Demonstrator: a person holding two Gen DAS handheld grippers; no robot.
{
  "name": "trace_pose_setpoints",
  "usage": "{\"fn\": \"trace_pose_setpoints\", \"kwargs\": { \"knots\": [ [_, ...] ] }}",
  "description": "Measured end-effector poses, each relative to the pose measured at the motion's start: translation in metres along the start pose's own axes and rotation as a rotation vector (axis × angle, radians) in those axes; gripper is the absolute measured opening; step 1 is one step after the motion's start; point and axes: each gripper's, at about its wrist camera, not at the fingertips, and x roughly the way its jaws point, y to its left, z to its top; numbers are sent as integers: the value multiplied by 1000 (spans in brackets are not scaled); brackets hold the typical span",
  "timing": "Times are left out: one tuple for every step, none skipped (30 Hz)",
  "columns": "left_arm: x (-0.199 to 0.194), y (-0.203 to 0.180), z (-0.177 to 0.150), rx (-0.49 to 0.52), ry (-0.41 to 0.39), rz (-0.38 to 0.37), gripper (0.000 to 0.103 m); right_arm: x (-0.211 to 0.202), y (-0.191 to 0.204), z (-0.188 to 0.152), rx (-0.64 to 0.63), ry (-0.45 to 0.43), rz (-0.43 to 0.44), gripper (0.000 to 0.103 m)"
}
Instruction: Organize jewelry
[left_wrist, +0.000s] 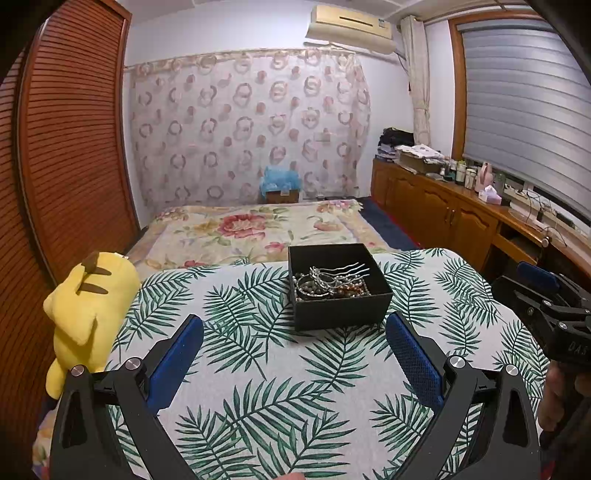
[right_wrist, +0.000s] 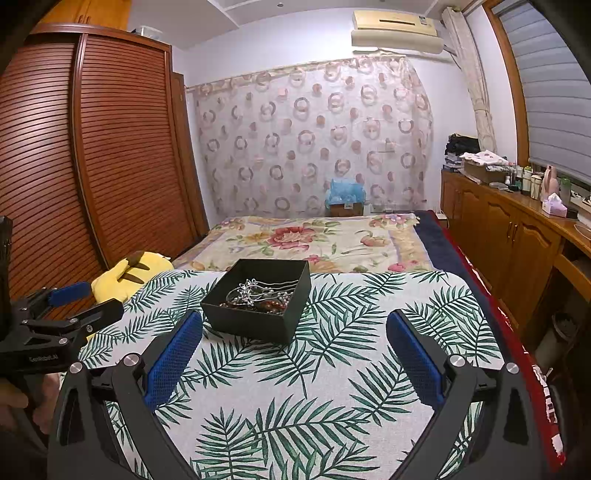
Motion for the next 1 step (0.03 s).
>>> {"fn": "trace_pose_setpoints", "kwargs": {
  "knots": [
    [0, 1, -1, 1, -1, 0, 95, 0, 0, 0, 0, 0, 0, 100]
  ]
}}
